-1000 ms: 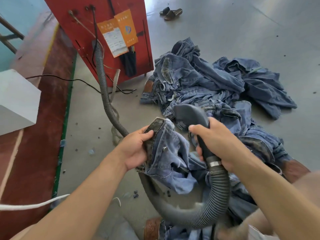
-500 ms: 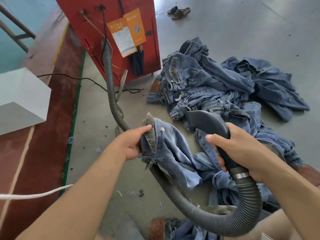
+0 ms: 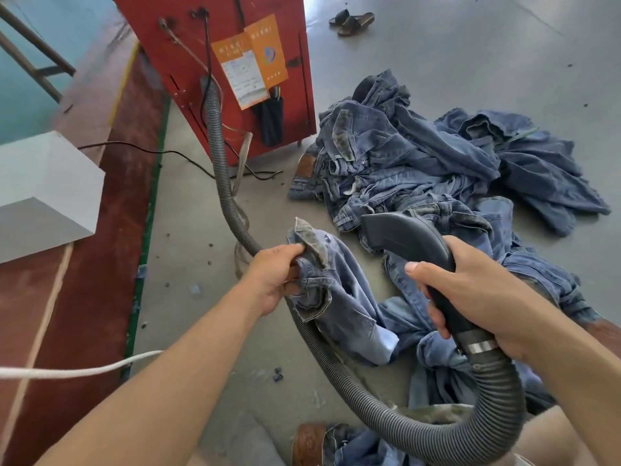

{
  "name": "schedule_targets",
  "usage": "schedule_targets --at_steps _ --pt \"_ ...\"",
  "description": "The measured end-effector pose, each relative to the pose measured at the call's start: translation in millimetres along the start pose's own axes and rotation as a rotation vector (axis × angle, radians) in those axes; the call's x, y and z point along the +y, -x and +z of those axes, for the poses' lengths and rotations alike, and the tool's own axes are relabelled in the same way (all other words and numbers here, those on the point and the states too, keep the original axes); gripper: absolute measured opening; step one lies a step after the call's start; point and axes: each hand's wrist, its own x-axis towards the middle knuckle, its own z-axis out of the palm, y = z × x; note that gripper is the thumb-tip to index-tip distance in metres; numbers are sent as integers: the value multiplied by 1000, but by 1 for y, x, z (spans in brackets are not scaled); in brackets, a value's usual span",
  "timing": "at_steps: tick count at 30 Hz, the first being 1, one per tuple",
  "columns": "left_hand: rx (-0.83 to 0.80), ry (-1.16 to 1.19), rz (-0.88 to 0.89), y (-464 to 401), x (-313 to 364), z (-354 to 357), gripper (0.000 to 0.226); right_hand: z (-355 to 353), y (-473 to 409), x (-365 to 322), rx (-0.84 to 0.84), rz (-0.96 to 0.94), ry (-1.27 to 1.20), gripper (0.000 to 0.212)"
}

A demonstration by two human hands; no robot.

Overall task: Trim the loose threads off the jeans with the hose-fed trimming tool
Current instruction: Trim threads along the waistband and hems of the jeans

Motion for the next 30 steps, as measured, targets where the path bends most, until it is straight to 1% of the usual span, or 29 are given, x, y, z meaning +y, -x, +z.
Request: schedule_targets --at_steps 1,2,4,5,7,8,10,11,12,13,15,16,18,19,20,24,27,30 --pt "8 -82 28 -3 -3 0 19 0 0 1 6 -4 -1 22" --pt "-15 -212 53 -4 -5 -2 25 0 -1 2 12 -11 1 22" --pt "-104 -469 71 -3 -8 -5 36 1 -2 3 19 -26 8 20" --pt "-137 -552 71 -3 -11 -7 42 1 -3 4 19 -29 9 19" --pt "-176 -613 40 -4 -15 -8 48 0 -4 5 9 -29 18 18" --pt "-224 -610 29 -3 -15 -9 52 0 -4 5 1 -26 25 18" --pt "-386 -582 51 0 -12 -13 65 0 -5 7 -14 -20 29 18" --pt "-459 -548 91 0 -9 -16 67 0 -5 8 -18 -16 23 18" --pt "-495 -465 136 0 -7 -19 66 -1 -5 8 -20 -13 17 19" --pt "-483 -332 159 -1 -6 -23 61 -1 -5 8 -20 -11 14 19" --pt "-326 -59 77 -8 -3 -25 41 -3 -5 8 -18 -6 3 20" --pt "-240 -6 -2 -10 -3 -25 31 -5 -4 8 -18 -2 -7 20" --pt "-126 -146 -118 -13 -8 -25 26 -7 -5 8 -16 -1 -17 21" --pt "-118 -202 -122 -14 -11 -27 26 -8 -5 9 -12 -1 -11 20" --pt "-126 -210 -108 -15 -13 -29 27 -8 -6 9 -6 -2 0 20" --pt "-126 -73 8 -12 1 -32 31 -10 -11 16 -18 31 66 19" --pt "-153 63 77 -9 15 -33 37 -9 -13 21 -105 65 164 19" --pt "-198 120 61 -5 21 -28 39 -1 -11 23 -206 48 323 17"
